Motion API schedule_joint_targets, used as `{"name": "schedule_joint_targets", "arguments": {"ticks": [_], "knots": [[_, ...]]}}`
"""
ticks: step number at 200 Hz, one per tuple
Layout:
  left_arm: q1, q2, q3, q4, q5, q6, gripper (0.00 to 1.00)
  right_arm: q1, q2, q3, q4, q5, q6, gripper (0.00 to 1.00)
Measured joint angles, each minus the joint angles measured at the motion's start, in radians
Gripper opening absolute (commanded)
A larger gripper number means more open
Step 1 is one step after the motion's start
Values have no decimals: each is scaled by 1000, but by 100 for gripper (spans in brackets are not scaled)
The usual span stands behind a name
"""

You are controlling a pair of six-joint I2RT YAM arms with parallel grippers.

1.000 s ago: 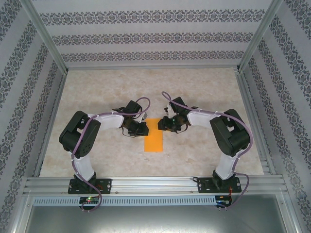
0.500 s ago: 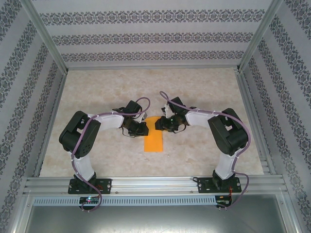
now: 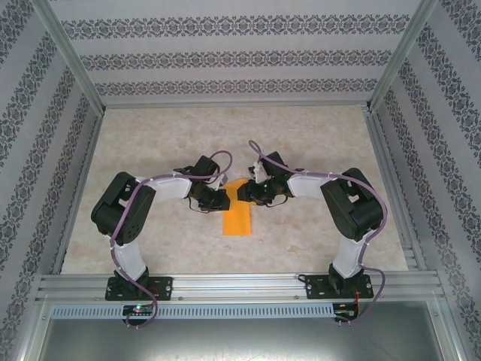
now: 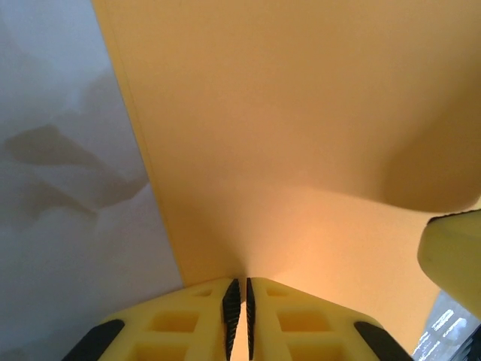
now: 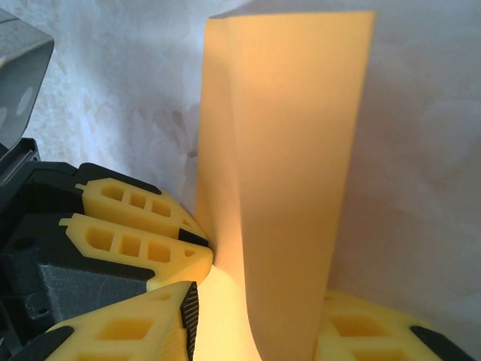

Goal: Fold a paper plane with a square sheet of paper (pick it up from the middle)
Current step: Fold the triangle a second time at the center of the table.

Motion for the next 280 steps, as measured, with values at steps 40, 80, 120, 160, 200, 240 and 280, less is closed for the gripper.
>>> {"name": "schedule_joint_targets", "arguments": {"ticks": [40, 80, 120, 160, 200, 240, 280], "knots": [[0, -17, -6, -16, -2, -2, 29, -1, 0, -23, 48, -25, 24, 25], [0, -49, -8, -68, -10, -7, 42, -1, 0, -50, 88, -47, 44, 9], [0, -87, -8, -135, -16, -15, 58, -2, -2, -69, 138, -74, 72, 3], [2, -183, -6, -208, -58, -17, 69, -12, -26, -77, 192, -109, 121, 2], [2, -312, -23, -217, -84, -51, 72, -34, -67, -90, 287, -159, 208, 0], [5, -401, -103, -179, -82, -120, 76, -56, -91, -108, 394, -205, 310, 0], [27, -478, -207, -64, -48, -211, 76, -72, -100, -135, 531, -241, 434, 0]]}}
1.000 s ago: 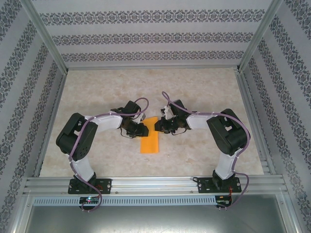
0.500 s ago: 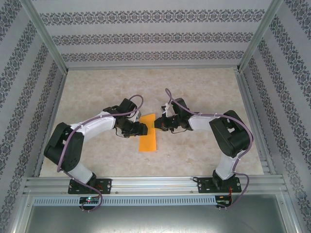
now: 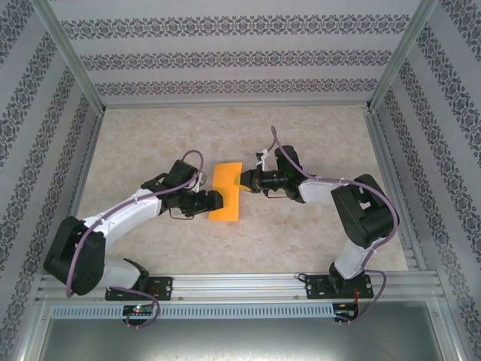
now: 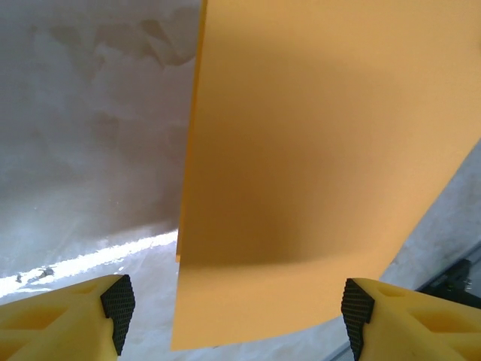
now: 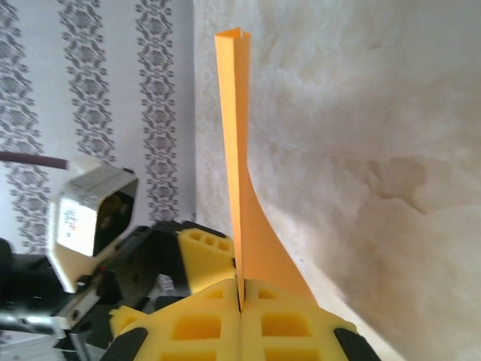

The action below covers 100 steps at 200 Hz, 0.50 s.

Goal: Fold a paper plane with a square sheet of paper (pick it up from the middle)
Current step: Fold the triangle a second time at the center of the table.

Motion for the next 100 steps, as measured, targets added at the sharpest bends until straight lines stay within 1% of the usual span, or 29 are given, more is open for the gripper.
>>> {"name": "schedule_joint_targets", "arguments": {"ticks": [22, 61, 100], "knots": [[14, -24, -46, 69, 34, -45, 77, -2, -15, -2, 40, -10, 43, 0], [22, -35, -63, 146, 79, -96, 75, -2, -45, -2, 76, -14, 79, 0], [27, -63, -64, 170, 104, -119, 71, -11, -47, -2, 76, -16, 82, 0]]}}
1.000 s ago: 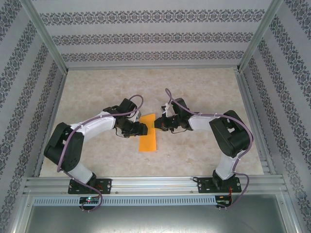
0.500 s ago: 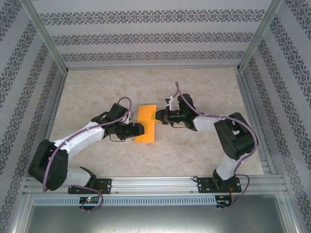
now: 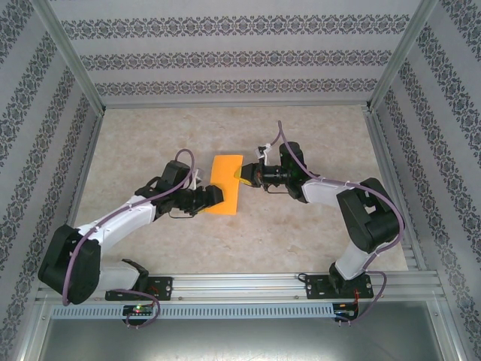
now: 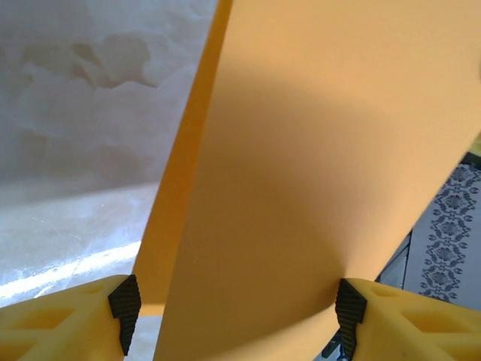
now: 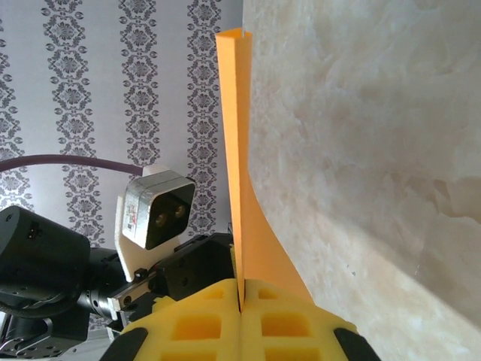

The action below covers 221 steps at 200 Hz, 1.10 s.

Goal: Fold a paper plane with a square sheet of paper (pick it up from the middle)
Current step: Fold the triangle a second time at the center of the table.

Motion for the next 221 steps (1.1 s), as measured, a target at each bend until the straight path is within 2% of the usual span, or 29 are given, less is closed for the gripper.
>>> {"name": "schedule_joint_targets", "arguments": {"ticks": [52, 90, 132, 157, 181, 221], "knots": [[0, -44, 0, -27, 4, 6, 68, -3, 0, 0, -21, 0, -7, 0], [0, -45, 1, -49, 7, 10, 55, -3, -7, 0, -39, 1, -19, 0], [0, -56, 6, -105, 2, 29, 35, -3, -7, 0, -54, 2, -31, 0], [0, -58, 6, -132, -4, 35, 27, -3, -7, 0, -57, 2, -34, 0], [0, -60, 8, -151, -10, 43, 13, -3, -7, 0, -57, 2, -35, 0], [0, -60, 24, -172, -8, 50, 6, -3, -2, 0, -57, 2, -39, 0]]}}
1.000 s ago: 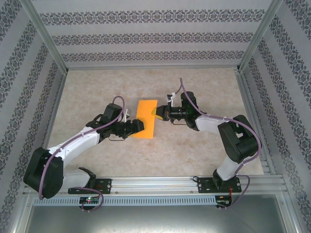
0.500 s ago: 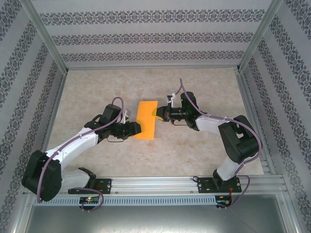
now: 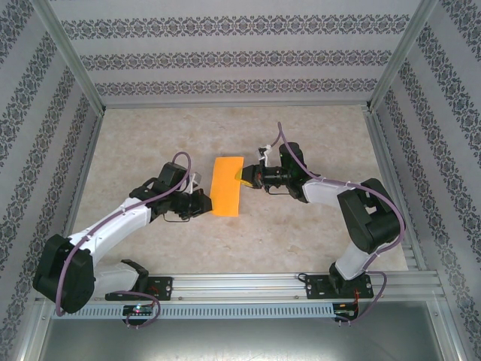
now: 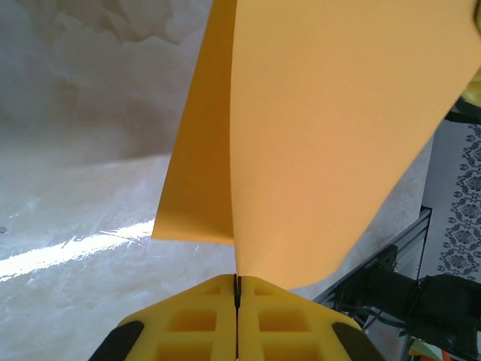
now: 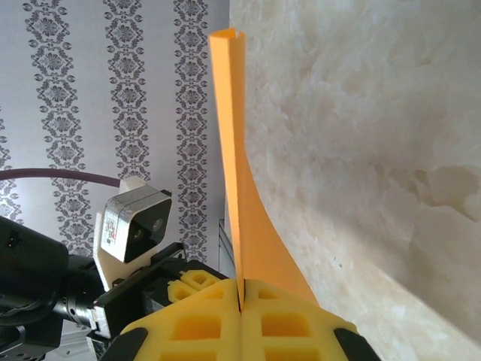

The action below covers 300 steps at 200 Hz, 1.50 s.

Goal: Fold a paper plane with a square sheet of paper (pick it up from the middle)
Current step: Fold the triangle a second time at the center of the table.

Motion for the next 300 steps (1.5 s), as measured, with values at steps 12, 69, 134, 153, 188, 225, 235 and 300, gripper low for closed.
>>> {"name": "schedule_joint_targets", "arguments": {"ticks": [12, 69, 134, 153, 188, 225, 235, 300], "knots": [[0, 2, 7, -1, 0, 2, 6, 0, 6, 0, 0, 2, -4, 0], [-3, 92, 17, 1, 1, 4, 7, 2, 31, 0, -31, 5, -57, 0], [-30, 227, 36, 28, 7, 0, 7, 1, 95, -6, -98, 6, -153, 2], [-42, 264, 56, 41, 12, 0, 7, 1, 114, -5, -133, 6, -198, 4], [-56, 325, 69, 69, 21, -10, 7, -2, 129, 14, -253, 35, -309, 10], [-61, 366, 84, 77, 23, -19, 7, -27, 131, 42, -344, 70, -401, 24], [-61, 378, 93, 81, 23, -19, 7, -27, 135, 50, -365, 81, -418, 27], [-71, 422, 134, 84, 28, -24, 7, -60, 132, 108, -576, 208, -575, 43]]}}
